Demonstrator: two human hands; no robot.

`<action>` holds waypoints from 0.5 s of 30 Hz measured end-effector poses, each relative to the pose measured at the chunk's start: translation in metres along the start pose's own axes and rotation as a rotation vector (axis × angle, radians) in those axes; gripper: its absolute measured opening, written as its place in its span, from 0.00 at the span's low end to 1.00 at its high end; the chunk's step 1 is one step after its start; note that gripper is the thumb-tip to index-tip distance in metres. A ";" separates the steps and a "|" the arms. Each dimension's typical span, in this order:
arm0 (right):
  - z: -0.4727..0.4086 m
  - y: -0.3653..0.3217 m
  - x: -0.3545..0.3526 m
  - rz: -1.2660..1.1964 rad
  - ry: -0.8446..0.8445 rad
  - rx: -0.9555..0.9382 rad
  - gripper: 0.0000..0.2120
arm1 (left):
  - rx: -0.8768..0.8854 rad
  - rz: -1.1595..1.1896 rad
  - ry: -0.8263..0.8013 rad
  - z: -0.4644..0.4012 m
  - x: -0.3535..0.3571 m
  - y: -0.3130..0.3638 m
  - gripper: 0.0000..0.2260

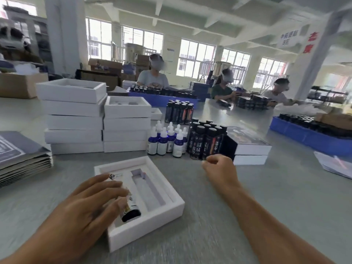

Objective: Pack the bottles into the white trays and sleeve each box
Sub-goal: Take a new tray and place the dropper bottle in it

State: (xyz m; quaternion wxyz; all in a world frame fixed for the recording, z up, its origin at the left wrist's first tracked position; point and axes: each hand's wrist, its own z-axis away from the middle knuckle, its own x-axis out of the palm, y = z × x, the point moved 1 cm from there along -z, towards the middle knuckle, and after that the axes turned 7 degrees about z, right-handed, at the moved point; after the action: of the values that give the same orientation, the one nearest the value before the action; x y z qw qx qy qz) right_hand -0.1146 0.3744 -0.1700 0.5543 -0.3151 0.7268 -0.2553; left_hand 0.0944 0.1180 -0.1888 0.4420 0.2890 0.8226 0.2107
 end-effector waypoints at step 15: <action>-0.064 0.015 0.021 0.136 0.130 0.107 0.20 | 0.132 0.013 0.081 -0.008 0.007 -0.013 0.20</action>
State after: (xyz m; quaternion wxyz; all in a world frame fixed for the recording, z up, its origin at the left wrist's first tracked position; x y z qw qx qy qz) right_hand -0.1831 0.3706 -0.1779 0.5382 -0.2178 0.7661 -0.2756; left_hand 0.0810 0.1127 -0.1972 0.3871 0.3140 0.8500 0.1703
